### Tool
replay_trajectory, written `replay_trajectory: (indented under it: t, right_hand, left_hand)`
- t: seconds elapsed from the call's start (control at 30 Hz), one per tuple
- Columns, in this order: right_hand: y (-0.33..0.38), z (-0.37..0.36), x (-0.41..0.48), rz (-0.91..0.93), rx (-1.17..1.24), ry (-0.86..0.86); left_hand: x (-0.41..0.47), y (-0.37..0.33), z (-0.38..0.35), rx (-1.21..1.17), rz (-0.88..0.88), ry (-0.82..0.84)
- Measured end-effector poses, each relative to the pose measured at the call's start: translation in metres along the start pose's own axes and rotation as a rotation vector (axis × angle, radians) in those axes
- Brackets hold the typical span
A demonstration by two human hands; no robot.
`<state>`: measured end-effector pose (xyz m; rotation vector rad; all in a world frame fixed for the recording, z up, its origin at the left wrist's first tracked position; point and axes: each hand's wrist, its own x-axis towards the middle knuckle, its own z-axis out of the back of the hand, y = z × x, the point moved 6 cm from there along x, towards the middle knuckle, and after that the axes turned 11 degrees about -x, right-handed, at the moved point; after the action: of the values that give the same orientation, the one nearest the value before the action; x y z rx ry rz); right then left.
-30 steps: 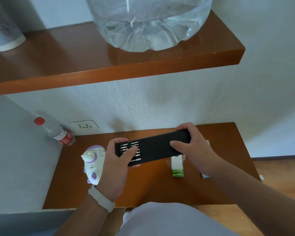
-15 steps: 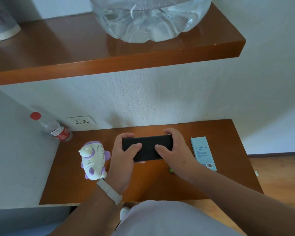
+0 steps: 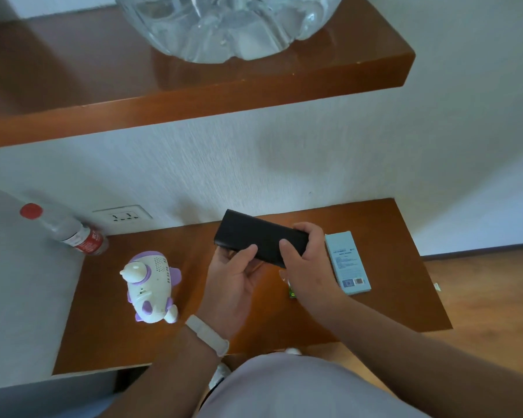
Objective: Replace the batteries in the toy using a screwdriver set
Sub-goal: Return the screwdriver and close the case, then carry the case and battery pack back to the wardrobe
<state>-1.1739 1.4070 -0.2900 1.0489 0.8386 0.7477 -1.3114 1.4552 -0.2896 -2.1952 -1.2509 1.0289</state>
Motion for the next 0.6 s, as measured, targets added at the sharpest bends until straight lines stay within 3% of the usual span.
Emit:
replay_trajectory:
  t: [0.2, 0.37, 0.5, 0.6]
  right_hand:
    - [-0.018, -0.011, -0.012, -0.025, 0.042, 0.152]
    - [-0.031, -0.023, -0.017, -0.058, -0.067, 0.247]
    - [-0.047, -0.024, -0.010, -0.100, -0.158, 0.268]
    - [-0.072, -0.016, 0.004, -0.209, -0.180, 0.192]
  left_hand:
    - [0.010, 0.019, 0.011, 0.106, 0.004, -0.083]
    - [0.018, 0.018, 0.031, 0.241, 0.036, -0.141]
    - [0.023, 0.014, 0.045, 0.348, 0.052, -0.118]
    - [0.028, 0.009, 0.057, 0.406, 0.105, -0.100]
